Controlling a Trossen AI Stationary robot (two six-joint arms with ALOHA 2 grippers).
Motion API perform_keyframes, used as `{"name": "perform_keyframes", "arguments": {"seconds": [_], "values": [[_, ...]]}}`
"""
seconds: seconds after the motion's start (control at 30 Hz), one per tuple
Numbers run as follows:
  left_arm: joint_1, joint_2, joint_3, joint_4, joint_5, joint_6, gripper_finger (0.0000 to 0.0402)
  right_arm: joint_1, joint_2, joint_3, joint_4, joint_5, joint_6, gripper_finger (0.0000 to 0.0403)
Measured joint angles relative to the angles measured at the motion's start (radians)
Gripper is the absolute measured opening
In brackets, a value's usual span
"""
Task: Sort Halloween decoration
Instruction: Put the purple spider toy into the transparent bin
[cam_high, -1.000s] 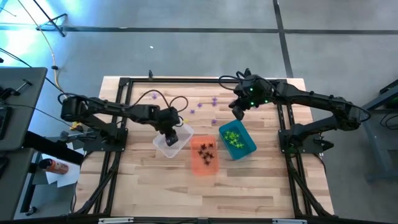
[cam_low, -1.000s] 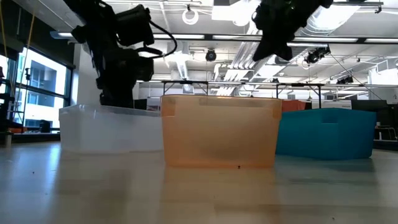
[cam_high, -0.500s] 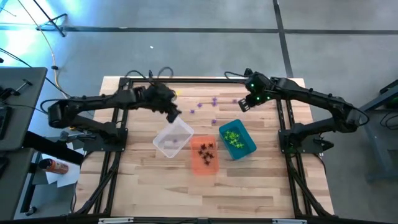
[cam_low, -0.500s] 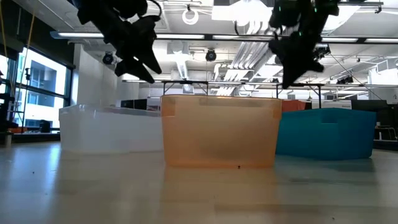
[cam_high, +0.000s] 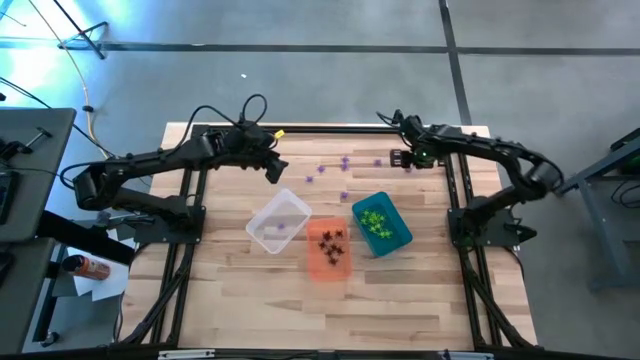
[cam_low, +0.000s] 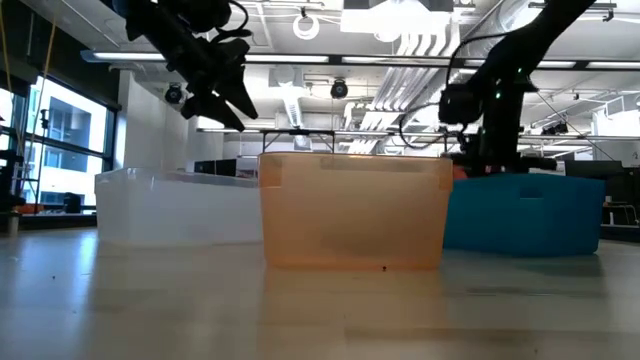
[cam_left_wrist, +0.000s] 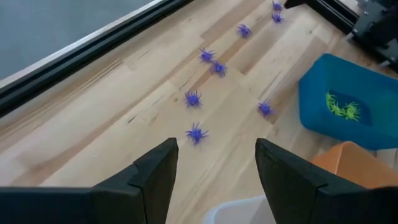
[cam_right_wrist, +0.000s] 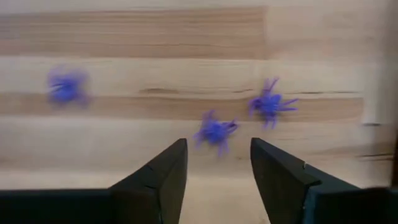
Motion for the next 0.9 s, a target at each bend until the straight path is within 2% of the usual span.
{"name": "perform_keyframes", "arguments": {"seconds": [0.27, 0.53, 0.67, 0.8, 0.9], "values": [[0.0, 0.0, 0.0, -0.001, -0.002, 0.012, 0.0202, -0.013, 0.156, 0.001, 0.044, 0.013, 0.059, 0.017], [0.0, 0.0, 0.0, -0.001, -0.002, 0.035, 0.0202, -0.012, 0.185, 0.003, 0.063, 0.014, 0.099, 0.0136], [0.0, 0.001, -0.002, -0.002, -0.002, 0.063, 0.0202, -0.012, 0.186, 0.003, 0.066, 0.02, 0.078, 0.0105], [0.0, 0.001, -0.002, -0.002, -0.011, 0.064, 0.0202, -0.009, 0.177, 0.002, 0.065, 0.02, 0.036, 0.0043], [0.011, -0.03, -0.002, -0.008, 0.042, 0.088, 0.0202, 0.004, 0.122, 0.0, 0.06, 0.003, -0.03, 0.0009]]}}
